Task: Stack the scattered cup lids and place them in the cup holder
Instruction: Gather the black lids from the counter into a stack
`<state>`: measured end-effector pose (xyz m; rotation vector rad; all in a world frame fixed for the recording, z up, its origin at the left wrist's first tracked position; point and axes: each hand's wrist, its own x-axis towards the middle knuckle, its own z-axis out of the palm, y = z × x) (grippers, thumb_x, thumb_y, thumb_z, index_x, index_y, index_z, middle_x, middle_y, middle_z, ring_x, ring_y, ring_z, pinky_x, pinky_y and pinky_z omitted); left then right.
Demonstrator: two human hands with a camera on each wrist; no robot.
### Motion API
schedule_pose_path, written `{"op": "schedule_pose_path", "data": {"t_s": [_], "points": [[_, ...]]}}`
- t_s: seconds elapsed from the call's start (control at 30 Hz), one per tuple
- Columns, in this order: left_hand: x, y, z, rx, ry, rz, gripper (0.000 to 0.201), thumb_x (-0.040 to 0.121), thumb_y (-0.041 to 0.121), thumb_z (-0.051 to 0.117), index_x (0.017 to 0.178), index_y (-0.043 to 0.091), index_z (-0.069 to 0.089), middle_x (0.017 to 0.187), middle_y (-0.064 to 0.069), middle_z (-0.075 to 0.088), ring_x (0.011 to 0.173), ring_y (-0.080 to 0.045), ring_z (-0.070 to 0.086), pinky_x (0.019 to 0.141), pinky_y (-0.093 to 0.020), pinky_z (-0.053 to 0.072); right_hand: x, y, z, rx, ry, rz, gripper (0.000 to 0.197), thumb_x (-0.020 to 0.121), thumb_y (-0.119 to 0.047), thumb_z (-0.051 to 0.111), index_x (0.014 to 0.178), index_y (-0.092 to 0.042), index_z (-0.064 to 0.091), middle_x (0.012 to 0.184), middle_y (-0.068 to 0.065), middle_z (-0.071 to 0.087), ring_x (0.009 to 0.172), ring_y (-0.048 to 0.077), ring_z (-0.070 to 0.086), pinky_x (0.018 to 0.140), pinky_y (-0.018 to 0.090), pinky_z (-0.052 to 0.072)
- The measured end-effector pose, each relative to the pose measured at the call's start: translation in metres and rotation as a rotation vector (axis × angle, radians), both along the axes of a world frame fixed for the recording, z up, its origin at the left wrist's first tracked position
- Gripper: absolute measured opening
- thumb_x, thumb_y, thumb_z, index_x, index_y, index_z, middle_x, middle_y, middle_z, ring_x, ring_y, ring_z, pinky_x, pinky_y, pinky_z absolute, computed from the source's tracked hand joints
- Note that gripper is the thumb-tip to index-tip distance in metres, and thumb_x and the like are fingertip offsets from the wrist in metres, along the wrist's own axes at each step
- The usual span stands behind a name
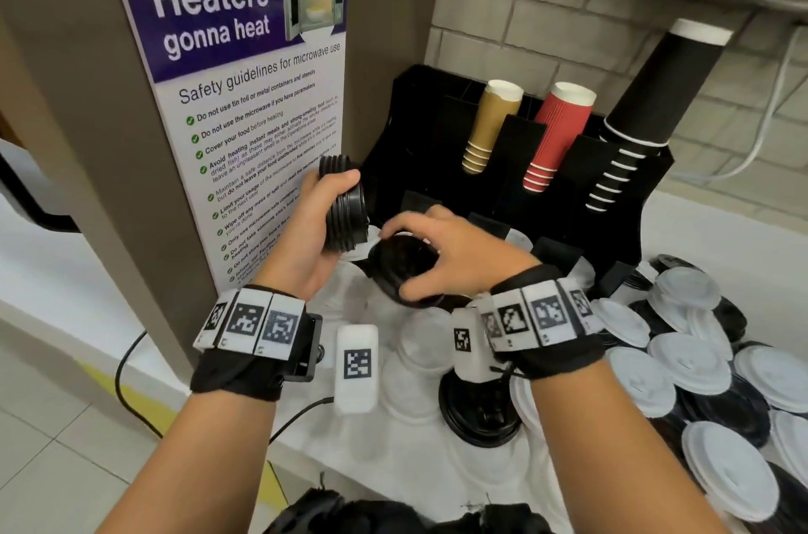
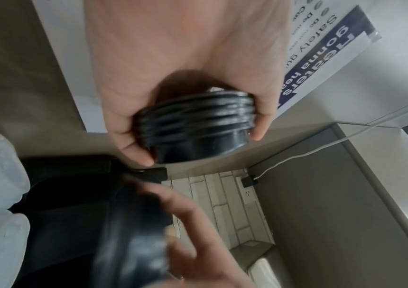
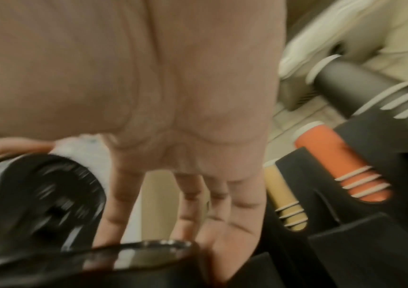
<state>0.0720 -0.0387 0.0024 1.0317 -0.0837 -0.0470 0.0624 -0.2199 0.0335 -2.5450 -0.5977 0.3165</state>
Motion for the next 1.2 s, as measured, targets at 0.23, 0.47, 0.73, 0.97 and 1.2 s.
{"op": "schedule_pose_path", "data": {"t_s": [0.23, 0.47, 0.73, 0.97, 1.2], "points": [[-0.017, -0.016, -0.008, 0.023, 0.062, -0.144, 0.042, 0.077, 0.041, 0.061, 0.113, 0.021, 0.064, 0.099, -0.002, 0.071, 0.088, -0.014, 0.067, 0.071, -0.030, 0.054, -0.018, -0.010, -0.009, 0.766, 0.011, -0.209, 0.050, 0.069, -0.034, 0.075, 0.112, -0.045, 0.054, 0.101, -0.005, 0.059, 0.094, 0.018, 0.061, 0.088, 0.043, 0.054], [-0.023, -0.023, -0.006, 0.011, 0.104, -0.213, 0.062, 0.081, 0.044, 0.059, 0.133, 0.011, 0.053, 0.104, -0.007, 0.072, 0.089, -0.017, 0.070, 0.066, -0.032, 0.056, -0.021, -0.001, -0.011, 0.716, -0.025, -0.134, 0.057, 0.073, -0.021, 0.072, 0.122, -0.040, 0.049, 0.114, -0.004, 0.055, 0.102, 0.004, 0.057, 0.092, 0.032, 0.052], [-0.024, -0.029, -0.004, 0.005, 0.125, -0.138, 0.076, 0.073, 0.055, 0.065, 0.134, 0.012, 0.051, 0.134, -0.025, 0.053, 0.109, -0.034, 0.060, 0.087, -0.046, 0.048, -0.019, 0.001, -0.012, 0.746, -0.029, -0.075, 0.061, 0.073, -0.008, 0.074, 0.119, -0.040, 0.051, 0.116, -0.006, 0.054, 0.104, 0.001, 0.055, 0.082, 0.024, 0.054], [-0.023, -0.027, -0.005, 0.020, 0.100, -0.133, 0.072, 0.075, 0.047, 0.066, 0.135, 0.011, 0.049, 0.127, -0.022, 0.060, 0.100, -0.026, 0.065, 0.073, -0.038, 0.058, -0.013, 0.003, -0.012, 0.730, -0.010, -0.054, 0.059, 0.070, -0.026, 0.076, 0.119, -0.047, 0.049, 0.117, -0.005, 0.055, 0.105, 0.008, 0.059, 0.086, 0.030, 0.055], [-0.010, 0.003, 0.010, -0.016, 0.080, 0.049, 0.046, 0.073, 0.040, 0.065, 0.111, 0.016, 0.056, 0.087, -0.003, 0.062, 0.079, -0.017, 0.062, 0.057, -0.032, 0.055, 0.052, 0.004, 0.010, 0.361, -0.061, -0.262, 0.032, 0.093, -0.025, 0.058, 0.125, -0.017, 0.058, 0.116, 0.002, 0.063, 0.101, 0.008, 0.057, 0.079, 0.009, 0.043]]}}
